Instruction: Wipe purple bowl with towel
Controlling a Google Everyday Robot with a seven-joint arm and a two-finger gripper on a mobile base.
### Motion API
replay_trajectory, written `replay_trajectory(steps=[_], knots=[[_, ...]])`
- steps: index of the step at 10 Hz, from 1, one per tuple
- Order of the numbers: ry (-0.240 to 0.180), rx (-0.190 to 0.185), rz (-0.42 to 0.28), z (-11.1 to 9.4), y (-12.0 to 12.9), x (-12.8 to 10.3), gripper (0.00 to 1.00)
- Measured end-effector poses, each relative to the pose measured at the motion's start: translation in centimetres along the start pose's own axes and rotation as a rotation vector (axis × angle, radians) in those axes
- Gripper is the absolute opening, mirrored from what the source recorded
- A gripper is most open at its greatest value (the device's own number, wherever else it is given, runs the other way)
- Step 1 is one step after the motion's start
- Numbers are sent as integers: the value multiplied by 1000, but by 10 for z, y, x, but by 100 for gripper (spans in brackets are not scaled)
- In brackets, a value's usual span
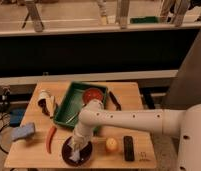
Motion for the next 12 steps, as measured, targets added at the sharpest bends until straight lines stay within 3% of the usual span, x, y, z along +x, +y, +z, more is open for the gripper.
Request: replay_trajectory(steps=[3,7,12], knots=[[-8,27,-56,-1,-17,-11,0],[-34,-35,-110,2,-25,-34,0],[-13,-101,-39,-11,15,-45,0]])
